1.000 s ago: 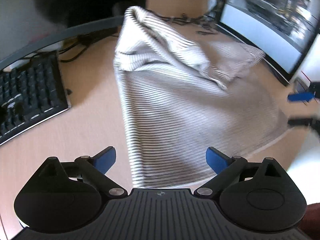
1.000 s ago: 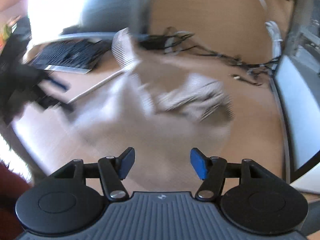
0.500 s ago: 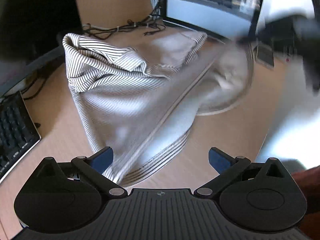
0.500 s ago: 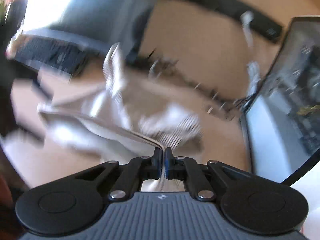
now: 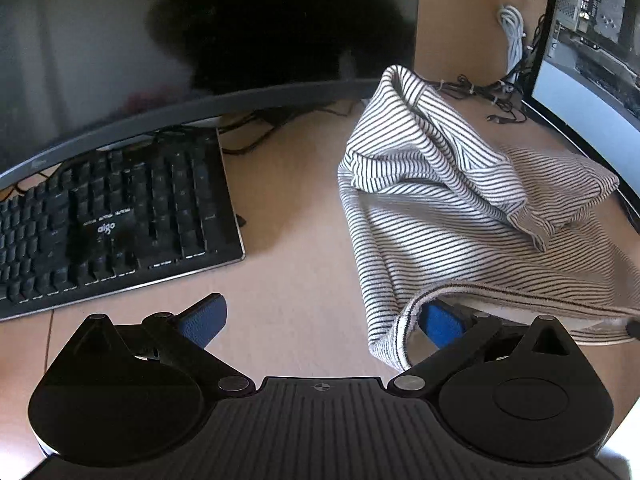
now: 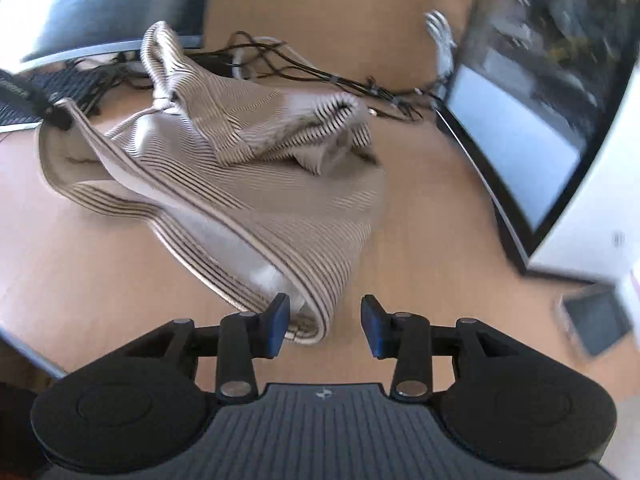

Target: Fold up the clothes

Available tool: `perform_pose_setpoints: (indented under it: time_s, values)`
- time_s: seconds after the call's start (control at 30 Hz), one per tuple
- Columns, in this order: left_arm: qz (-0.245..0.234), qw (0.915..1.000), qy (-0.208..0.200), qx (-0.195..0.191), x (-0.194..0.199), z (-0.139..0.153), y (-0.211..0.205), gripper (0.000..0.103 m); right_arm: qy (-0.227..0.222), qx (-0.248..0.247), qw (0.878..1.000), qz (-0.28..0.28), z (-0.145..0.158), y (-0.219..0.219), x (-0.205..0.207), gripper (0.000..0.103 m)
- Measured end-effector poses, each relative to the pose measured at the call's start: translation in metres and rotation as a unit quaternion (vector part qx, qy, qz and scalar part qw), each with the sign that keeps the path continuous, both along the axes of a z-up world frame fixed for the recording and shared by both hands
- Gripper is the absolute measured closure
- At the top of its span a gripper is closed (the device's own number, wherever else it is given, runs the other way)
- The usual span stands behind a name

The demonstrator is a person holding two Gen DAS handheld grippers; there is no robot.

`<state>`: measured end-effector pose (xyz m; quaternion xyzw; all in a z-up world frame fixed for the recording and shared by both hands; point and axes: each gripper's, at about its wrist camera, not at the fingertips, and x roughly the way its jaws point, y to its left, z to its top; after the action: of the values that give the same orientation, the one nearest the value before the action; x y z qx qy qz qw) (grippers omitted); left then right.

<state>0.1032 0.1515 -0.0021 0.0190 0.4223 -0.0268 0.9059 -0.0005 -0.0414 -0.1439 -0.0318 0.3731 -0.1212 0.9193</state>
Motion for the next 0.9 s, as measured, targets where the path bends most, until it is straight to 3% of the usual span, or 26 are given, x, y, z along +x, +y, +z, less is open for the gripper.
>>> perform_pose_setpoints:
  time_s: [0.1, 0.27, 0.33, 0.43, 0.53, 0.63, 0.73, 0.9]
  values:
    - [-0.004, 1.0000, -0.005, 0.002, -0.002, 0.004, 0.001, 0.000, -0.016, 0.013, 0.999, -0.034, 0.000, 0.000, 0.009, 0.062]
    - [0.000, 0.9997, -0.024, 0.002, -0.009, 0.018, 0.012, 0.000, -0.044, -0.050, 0.996, -0.056, 0.040, -0.014, 0.010, 0.062]
    - [-0.010, 0.9997, -0.017, -0.012, -0.013, 0.019, 0.016, 0.000, -0.050, -0.056, 0.996, -0.042, 0.057, -0.024, 0.005, 0.055]
    - [-0.042, 0.9987, 0.022, -0.021, -0.021, 0.009, 0.017, 0.000, -0.012, -0.057, 0.998, -0.014, 0.054, -0.024, 0.002, 0.051]
    - [-0.091, 0.9932, 0.065, -0.034, -0.031, -0.002, 0.019, 0.000, 0.048, -0.046, 0.998, 0.001, 0.033, -0.018, 0.000, 0.048]
    - [-0.132, 0.9845, 0.087, -0.076, -0.040, -0.002, 0.028, 0.000, 0.076, -0.018, 0.997, 0.015, 0.024, -0.009, -0.009, 0.044]
    - [-0.141, 0.9788, 0.078, -0.127, -0.035, 0.013, 0.037, 0.000, 0.074, 0.052, 0.995, 0.048, 0.035, -0.010, -0.025, 0.036]
    - [-0.106, 0.9804, 0.041, -0.160, 0.013, 0.038, 0.025, 0.000, 0.002, 0.083, 0.996, 0.013, 0.072, -0.019, -0.019, 0.016]
